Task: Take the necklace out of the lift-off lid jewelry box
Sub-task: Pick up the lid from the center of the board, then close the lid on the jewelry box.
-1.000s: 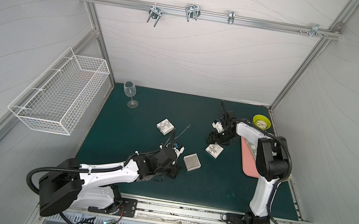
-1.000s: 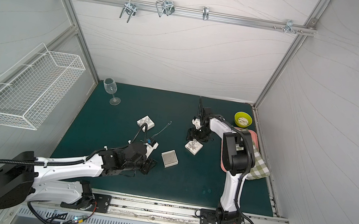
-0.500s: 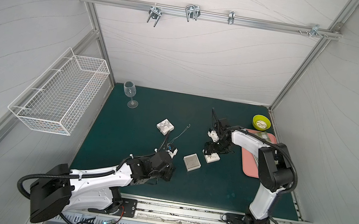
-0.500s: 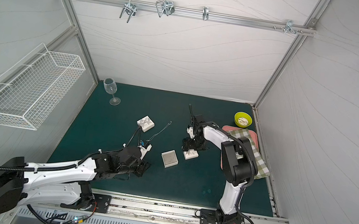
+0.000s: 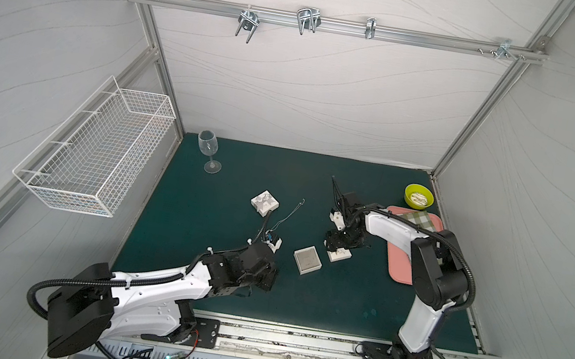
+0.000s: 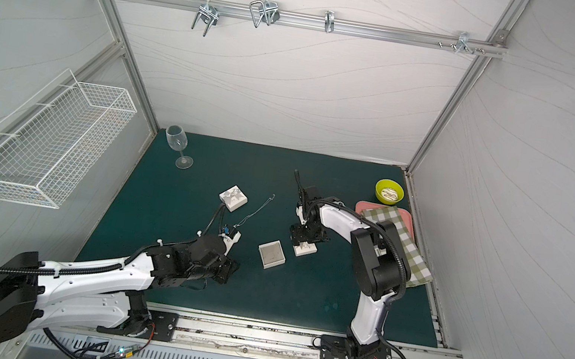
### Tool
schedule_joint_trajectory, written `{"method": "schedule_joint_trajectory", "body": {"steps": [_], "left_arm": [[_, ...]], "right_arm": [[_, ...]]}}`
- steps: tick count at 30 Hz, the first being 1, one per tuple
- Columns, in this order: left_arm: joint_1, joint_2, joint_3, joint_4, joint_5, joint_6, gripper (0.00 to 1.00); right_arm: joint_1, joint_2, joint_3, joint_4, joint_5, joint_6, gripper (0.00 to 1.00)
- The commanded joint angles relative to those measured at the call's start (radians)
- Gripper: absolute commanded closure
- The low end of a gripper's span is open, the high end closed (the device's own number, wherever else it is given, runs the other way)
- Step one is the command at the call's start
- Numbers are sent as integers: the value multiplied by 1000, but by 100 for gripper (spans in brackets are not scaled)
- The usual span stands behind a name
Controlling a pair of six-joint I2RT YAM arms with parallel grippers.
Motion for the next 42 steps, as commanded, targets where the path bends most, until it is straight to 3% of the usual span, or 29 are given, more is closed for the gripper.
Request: {"method": "schedule_joint_trajectory", "body": {"steps": [1, 8, 14, 18, 28, 34, 42], "left_arm": [[-1, 13, 18, 16, 0, -30, 75], [19, 9, 4, 60, 7, -56, 75], [140, 42, -47, 213, 163, -162, 75], [157, 61, -42, 226, 178, -158, 76], [159, 172, -57, 379, 232, -190, 75], [159, 294, -41, 507, 261, -196, 83], [159, 431, 54, 536, 289, -188, 90]], "right_arm": [[5, -64, -29, -35, 7, 11, 26], [6, -166, -61, -51, -27, 17, 28], [24, -289, -118, -36, -92, 43, 29], [59, -334, -137, -4, -165, 91, 30], [114, -293, -123, 21, -243, 122, 31], [114, -258, -127, 27, -272, 116, 30], [115, -199, -107, 45, -303, 117, 31]]}}
